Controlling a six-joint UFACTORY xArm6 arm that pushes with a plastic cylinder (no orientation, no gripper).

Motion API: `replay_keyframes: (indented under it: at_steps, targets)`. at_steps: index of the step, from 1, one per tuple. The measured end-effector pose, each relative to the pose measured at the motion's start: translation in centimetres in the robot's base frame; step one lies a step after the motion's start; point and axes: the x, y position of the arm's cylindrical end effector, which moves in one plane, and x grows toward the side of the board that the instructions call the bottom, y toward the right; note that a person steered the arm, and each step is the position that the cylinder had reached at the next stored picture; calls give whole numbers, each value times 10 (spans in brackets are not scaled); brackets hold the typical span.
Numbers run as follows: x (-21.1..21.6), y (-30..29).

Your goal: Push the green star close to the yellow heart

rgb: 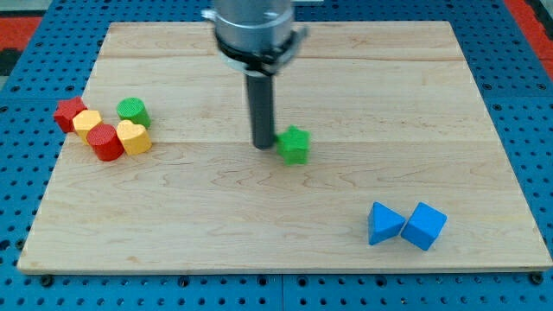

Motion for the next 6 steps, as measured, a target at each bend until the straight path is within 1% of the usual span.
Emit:
replay_keyframes:
  at_steps: [1,2,3,4,5,6]
  targets:
    - [45,-33]
    - [47,71]
    - [8,67]
    - [-28,36]
    - [-33,-80]
    - [-25,-84]
